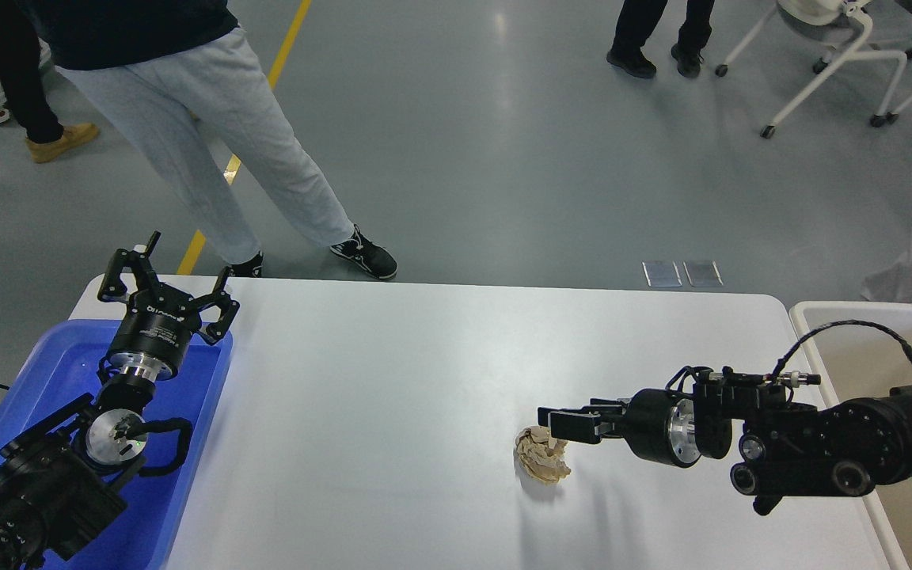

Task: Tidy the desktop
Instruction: 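Reach the right gripper toward the crumpled tan paper ball, then close the right gripper on the crumpled paper ball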

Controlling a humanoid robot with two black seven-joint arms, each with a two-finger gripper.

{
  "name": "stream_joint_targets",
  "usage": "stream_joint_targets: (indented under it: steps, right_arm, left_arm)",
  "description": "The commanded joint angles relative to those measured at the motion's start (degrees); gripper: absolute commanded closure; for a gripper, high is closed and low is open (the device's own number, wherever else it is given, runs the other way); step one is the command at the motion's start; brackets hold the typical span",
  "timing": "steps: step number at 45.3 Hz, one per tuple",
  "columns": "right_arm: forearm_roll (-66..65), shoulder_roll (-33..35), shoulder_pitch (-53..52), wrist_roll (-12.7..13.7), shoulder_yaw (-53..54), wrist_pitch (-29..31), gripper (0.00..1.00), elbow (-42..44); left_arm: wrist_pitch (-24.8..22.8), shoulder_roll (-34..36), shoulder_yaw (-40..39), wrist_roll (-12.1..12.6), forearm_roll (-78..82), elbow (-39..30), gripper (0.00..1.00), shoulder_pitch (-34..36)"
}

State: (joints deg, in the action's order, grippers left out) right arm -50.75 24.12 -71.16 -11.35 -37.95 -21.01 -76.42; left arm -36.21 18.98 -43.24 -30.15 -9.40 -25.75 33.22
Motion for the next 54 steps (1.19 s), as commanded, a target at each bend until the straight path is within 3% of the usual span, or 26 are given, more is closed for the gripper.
stream_joint_targets:
  steps: [1,30,54]
  right_arm:
    - [-1.1,-7.51,0.23,0.01,-4.86,-3.34,0.0,5.04]
    - [-1.19,-15.95,9.46,-0.34,-7.14,-3.95,0.0,22.62]
    - [-1.98,-16.04,11.31,-0.52,-7.23,-5.18,0.0,23.42]
  left_arm:
    - [0.0,0.0,0.0,0.0,-0.01,0.0,0.0,0.0]
    - [0.0,0.0,0.0,0.0,-0.01,0.0,0.0,0.0]
    - [0.0,0.0,0.0,0.0,-0.01,0.0,0.0,0.0]
